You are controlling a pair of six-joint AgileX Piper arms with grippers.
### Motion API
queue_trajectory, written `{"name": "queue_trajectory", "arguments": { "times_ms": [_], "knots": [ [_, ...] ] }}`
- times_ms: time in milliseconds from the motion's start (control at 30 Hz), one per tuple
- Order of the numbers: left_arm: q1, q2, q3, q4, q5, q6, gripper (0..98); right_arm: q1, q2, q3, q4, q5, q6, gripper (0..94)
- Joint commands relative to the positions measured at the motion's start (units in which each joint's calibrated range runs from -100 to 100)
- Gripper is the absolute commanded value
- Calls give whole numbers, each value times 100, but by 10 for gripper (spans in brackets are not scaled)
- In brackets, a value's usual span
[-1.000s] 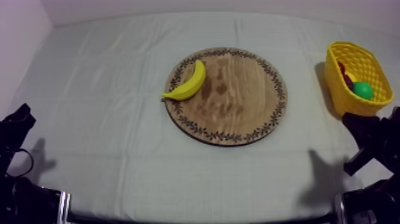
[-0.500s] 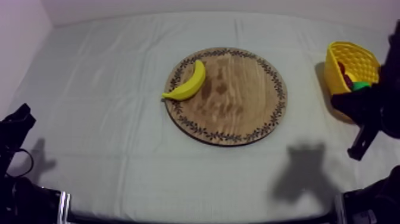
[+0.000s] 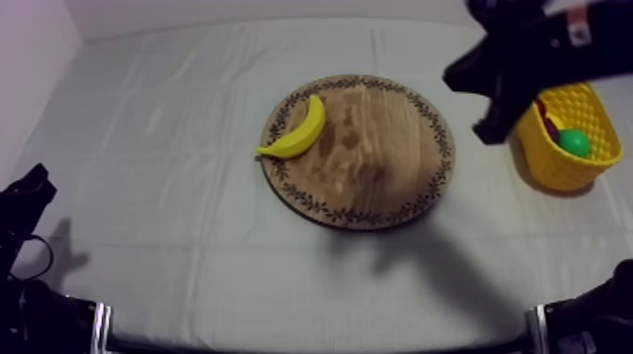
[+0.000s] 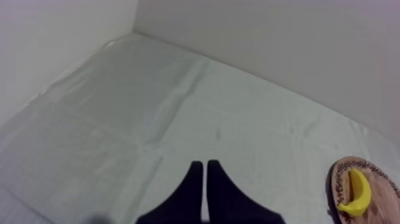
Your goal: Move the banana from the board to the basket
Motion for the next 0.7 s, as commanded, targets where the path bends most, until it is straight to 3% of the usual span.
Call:
{"name": "queue_trajectory", "arguments": {
  "times_ms": [0, 200, 467, 667],
  "knots": [
    [-2, 2, 3, -1, -1, 0, 1, -41, 949, -1066, -23, 197, 85, 7],
    [-2, 2, 3, -1, -1, 1, 1, -172, 2250, -2607, -71, 656, 95, 6],
    [-2, 2, 3, -1, -1, 2, 1, -276, 3610, -4504, -101, 1165, -216, 6],
    [-2, 2, 3, -1, -1, 2, 1, -245, 4046, -5082, -147, 1396, -482, 6]
  ]
}}
